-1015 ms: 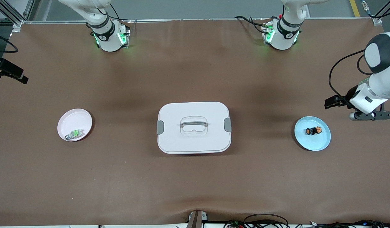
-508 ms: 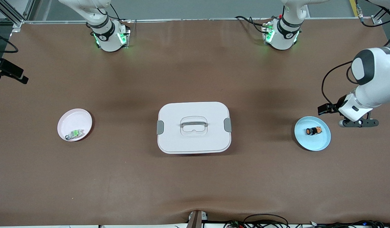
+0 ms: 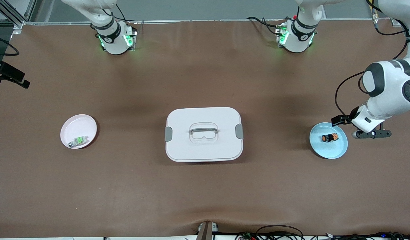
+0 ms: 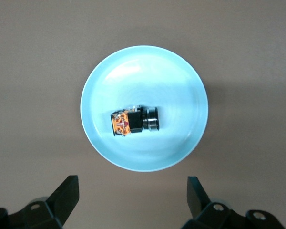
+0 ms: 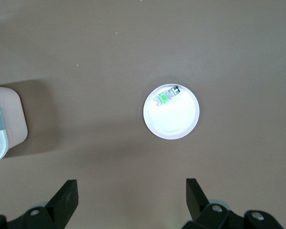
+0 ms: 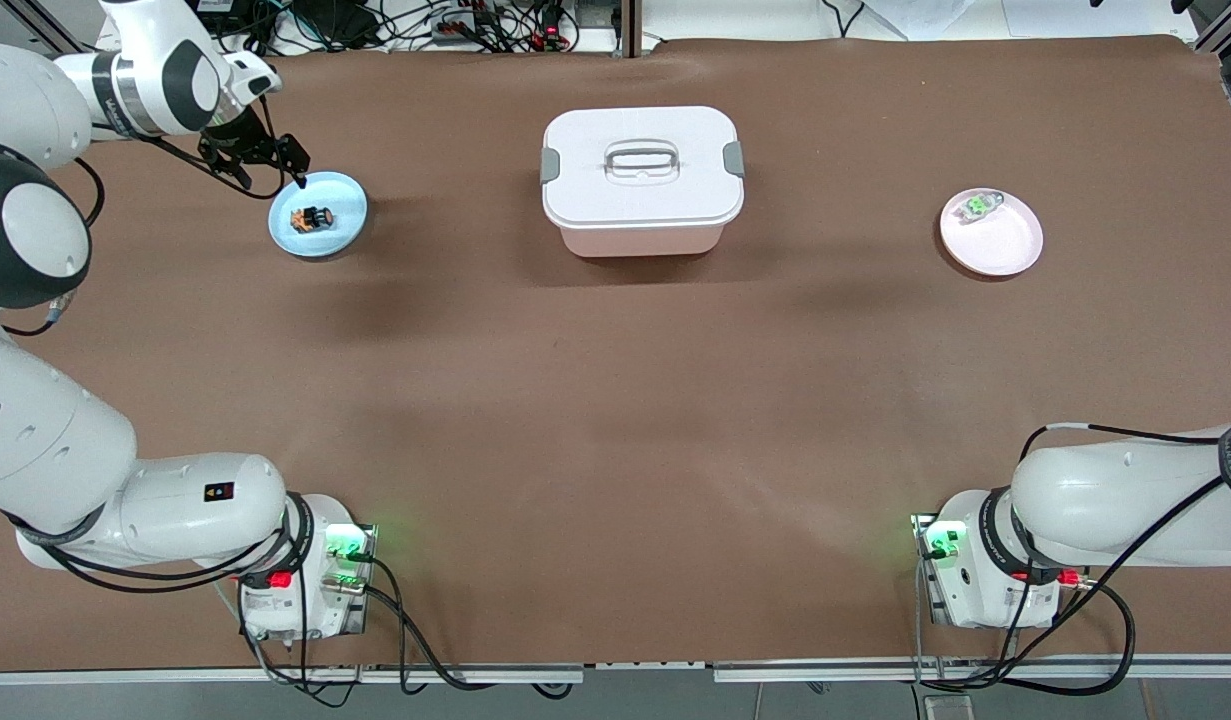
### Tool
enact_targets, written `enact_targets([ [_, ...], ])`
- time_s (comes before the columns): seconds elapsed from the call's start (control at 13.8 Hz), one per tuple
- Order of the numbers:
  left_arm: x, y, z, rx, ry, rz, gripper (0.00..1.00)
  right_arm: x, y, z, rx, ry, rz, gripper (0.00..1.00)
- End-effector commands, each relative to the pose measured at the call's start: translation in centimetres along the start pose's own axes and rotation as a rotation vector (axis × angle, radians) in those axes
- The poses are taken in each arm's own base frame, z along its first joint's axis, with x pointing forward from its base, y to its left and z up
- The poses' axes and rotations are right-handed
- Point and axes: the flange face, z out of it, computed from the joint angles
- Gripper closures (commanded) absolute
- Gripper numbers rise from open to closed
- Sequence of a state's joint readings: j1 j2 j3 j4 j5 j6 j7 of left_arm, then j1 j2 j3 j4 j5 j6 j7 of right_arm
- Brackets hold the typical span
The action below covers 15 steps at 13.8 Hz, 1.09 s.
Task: Transfer orange switch to right arm and place
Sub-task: 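Lower the left gripper and close it on the orange switch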
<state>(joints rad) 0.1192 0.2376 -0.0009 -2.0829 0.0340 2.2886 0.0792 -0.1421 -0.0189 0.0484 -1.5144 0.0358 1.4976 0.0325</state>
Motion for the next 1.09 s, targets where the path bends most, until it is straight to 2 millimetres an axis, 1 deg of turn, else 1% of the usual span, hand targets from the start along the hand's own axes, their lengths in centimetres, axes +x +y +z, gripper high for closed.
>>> enact_targets([
  [0.0,0.3,-0.5,2.1,0.012,0.022,0.005,0.00,0.1,0.1,-0.3,-0.014,0.001,-0.009,0.00],
  [0.29,0.9,-0.4,4.1,0.012,0.046,0.004,0.00,0.1,0.1,-0.3,-0.014,0.001,-0.009,0.00],
  [0.36,1.0,-0.4,4.4,0.012,0.052,0.003,0.00,0.1,0.1,-0.4,-0.014,0.003,-0.009,0.00],
  [0.65,1.5,-0.4,7.0,0.011,0.082,0.002,0.00,0.1,0.1,-0.3,-0.014,0.001,-0.009,0.00],
  [0.94,1.8,-0.4,8.6,0.009,0.108,-0.003,0.00,0.1,0.1,-0.3,-0.014,0.001,-0.009,0.00],
  [1.02,1.9,-0.4,8.7,0.007,0.116,-0.005,0.00,0.1,0.1,-0.3,-0.014,0.001,-0.009,0.00],
])
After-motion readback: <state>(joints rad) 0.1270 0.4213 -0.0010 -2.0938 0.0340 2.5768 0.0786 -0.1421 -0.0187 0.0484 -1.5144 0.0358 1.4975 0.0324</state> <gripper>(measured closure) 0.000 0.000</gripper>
